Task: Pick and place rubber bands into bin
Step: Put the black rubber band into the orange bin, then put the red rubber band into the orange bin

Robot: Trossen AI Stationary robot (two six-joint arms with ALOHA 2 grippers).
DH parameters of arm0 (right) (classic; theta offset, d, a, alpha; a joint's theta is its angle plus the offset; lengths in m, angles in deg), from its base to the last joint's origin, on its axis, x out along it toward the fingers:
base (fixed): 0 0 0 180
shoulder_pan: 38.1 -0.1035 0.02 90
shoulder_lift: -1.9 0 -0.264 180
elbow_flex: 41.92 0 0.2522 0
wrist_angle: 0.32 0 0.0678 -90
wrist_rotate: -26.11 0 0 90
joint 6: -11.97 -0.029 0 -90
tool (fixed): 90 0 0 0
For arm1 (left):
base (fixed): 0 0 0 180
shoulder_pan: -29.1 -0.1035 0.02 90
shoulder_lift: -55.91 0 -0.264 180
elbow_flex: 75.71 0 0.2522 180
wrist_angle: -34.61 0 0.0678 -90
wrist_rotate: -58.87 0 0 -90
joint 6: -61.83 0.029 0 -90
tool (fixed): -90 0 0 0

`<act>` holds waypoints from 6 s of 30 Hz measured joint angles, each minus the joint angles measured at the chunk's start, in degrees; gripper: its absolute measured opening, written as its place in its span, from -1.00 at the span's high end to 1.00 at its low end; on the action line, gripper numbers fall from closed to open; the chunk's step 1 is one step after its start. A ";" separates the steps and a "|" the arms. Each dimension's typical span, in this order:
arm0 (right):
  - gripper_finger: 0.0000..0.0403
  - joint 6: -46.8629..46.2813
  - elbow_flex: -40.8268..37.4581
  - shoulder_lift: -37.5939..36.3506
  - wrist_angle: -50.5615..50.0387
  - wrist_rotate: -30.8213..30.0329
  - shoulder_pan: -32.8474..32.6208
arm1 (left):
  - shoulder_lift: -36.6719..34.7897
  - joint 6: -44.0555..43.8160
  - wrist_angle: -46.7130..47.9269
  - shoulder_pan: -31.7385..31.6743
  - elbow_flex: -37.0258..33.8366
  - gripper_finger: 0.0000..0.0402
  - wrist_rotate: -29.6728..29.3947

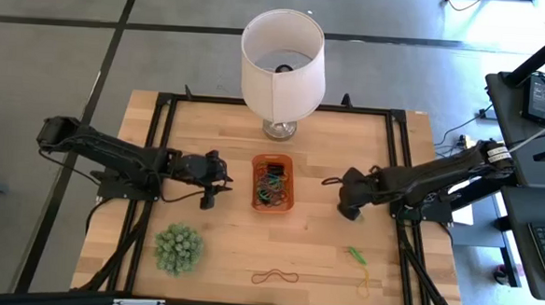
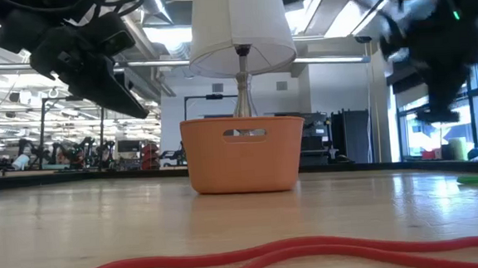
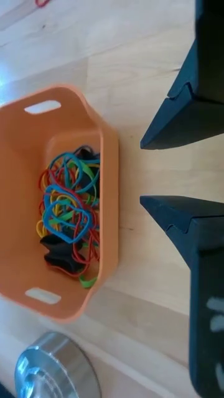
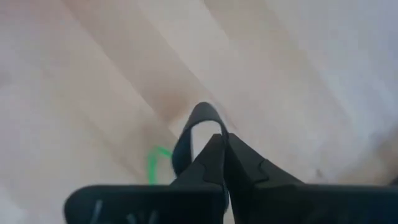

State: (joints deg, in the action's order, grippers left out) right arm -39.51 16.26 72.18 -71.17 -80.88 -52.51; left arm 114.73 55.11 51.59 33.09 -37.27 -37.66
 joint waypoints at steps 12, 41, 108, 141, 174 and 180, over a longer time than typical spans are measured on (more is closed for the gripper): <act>0.99 19.75 28.95 10.31 0.12 -7.43 2.45 | 0.03 -0.01 -0.90 -2.39 -0.02 0.38 1.58; 0.98 46.24 54.67 56.93 9.45 11.47 12.94 | 0.04 -0.01 -9.27 -2.22 -0.08 0.38 2.13; 0.56 15.86 -36.87 -12.46 78.20 -1.10 0.21 | 48.42 -8.91 32.80 20.64 58.38 0.54 -13.28; 0.57 12.80 -36.73 -12.37 80.10 -3.72 -7.37 | 70.66 -25.83 32.34 25.75 72.87 0.55 5.22; 0.57 12.85 -36.69 -12.37 80.08 -3.61 -7.37 | 52.73 -25.49 49.34 21.09 72.59 0.99 -1.88; 0.57 12.93 -36.69 -12.37 80.08 -3.61 -7.37 | 45.23 -23.49 53.64 18.50 72.66 0.99 -8.12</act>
State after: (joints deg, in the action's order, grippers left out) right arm -26.57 -20.43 59.81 8.91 -84.49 -59.88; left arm 159.96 31.62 105.23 51.59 35.39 -45.78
